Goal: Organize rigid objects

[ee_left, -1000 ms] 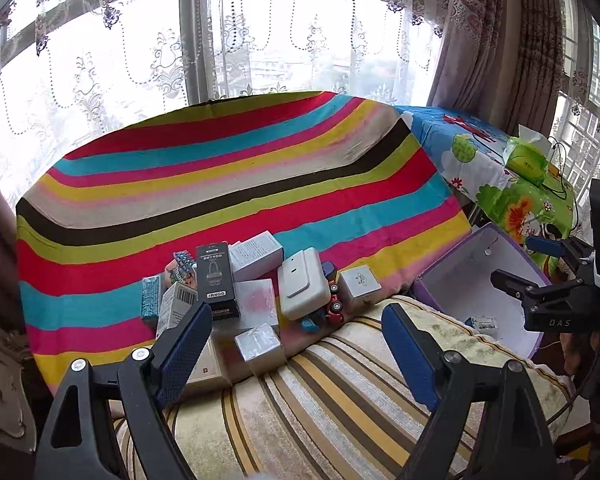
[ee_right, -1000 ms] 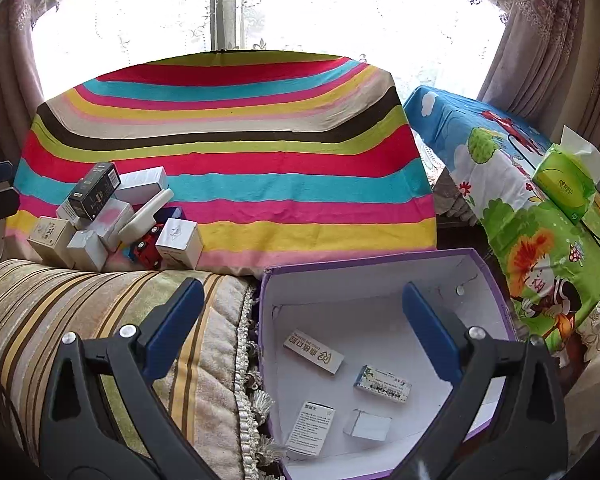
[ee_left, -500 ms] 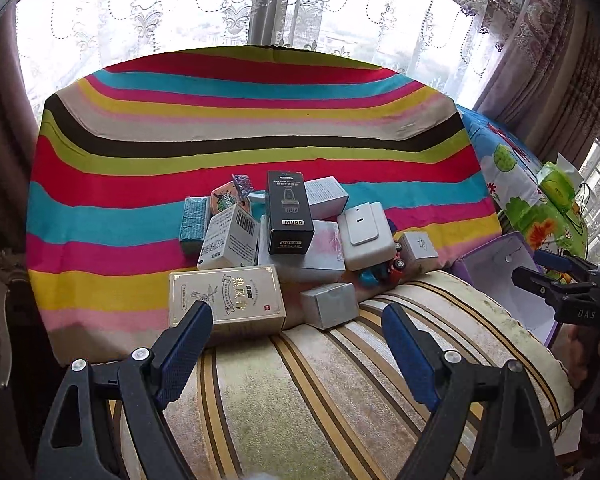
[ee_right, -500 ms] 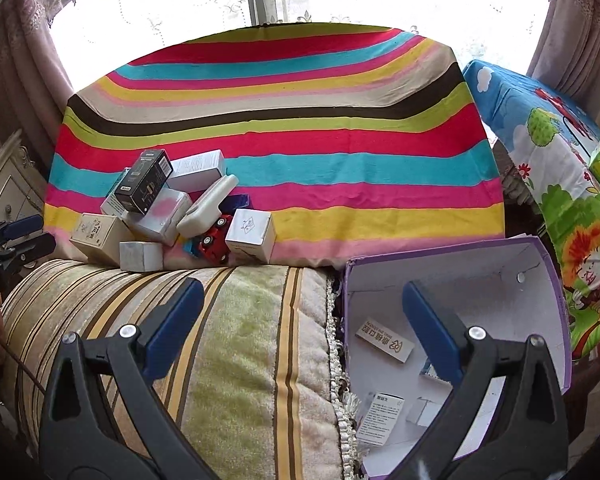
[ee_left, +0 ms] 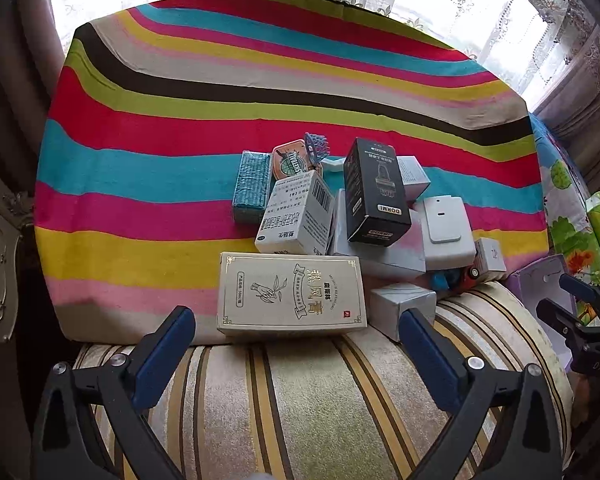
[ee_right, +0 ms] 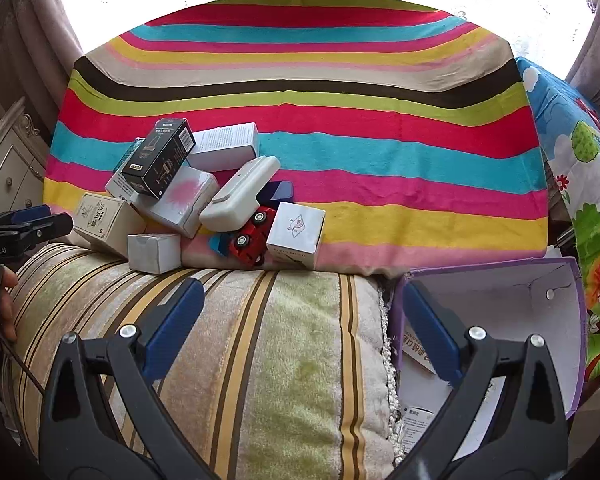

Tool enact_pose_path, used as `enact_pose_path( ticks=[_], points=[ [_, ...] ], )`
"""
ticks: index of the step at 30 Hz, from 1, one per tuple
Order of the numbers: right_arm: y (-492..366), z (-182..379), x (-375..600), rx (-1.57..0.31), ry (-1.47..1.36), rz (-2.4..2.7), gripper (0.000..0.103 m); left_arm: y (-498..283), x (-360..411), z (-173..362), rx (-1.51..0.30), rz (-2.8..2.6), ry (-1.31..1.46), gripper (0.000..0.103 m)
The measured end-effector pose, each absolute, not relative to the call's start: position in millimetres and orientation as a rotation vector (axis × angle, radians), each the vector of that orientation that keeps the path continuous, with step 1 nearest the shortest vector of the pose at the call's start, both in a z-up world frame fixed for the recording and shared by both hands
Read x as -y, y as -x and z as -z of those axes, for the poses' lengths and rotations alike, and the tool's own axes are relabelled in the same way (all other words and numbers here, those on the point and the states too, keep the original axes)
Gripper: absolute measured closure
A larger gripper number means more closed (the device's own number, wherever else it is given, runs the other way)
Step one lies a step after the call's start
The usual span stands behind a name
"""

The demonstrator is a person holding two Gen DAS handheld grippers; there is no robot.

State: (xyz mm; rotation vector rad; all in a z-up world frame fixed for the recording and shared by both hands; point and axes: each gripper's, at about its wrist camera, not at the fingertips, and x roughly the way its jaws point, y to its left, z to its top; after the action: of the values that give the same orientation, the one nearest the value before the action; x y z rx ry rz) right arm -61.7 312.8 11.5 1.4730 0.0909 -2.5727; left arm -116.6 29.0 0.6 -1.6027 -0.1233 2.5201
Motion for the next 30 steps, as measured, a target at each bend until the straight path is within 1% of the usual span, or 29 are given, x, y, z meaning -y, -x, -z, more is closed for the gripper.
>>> enact_pose_path(
  ticks=[7,16,20,30],
  points=[
    [72,-4,-302,-0.095,-1.489,2.556,0.003,132,-37,14,0.069,-2.498,1.705,0.000],
    [79,3,-292,-0.099,-1.497,2.525,0.003,143,-42,32,0.049,-2.443,1.812,0.000],
    [83,2,-290,-0.091,-1.490,2.520,0.003,145,-43,32,0.018,-2.454,1.818,0.000],
    [88,-1,-274,-0.123,-1.463,2.514,0.003,145,-45,34,0.014,-2.424,1.820,0.000]
  ],
)
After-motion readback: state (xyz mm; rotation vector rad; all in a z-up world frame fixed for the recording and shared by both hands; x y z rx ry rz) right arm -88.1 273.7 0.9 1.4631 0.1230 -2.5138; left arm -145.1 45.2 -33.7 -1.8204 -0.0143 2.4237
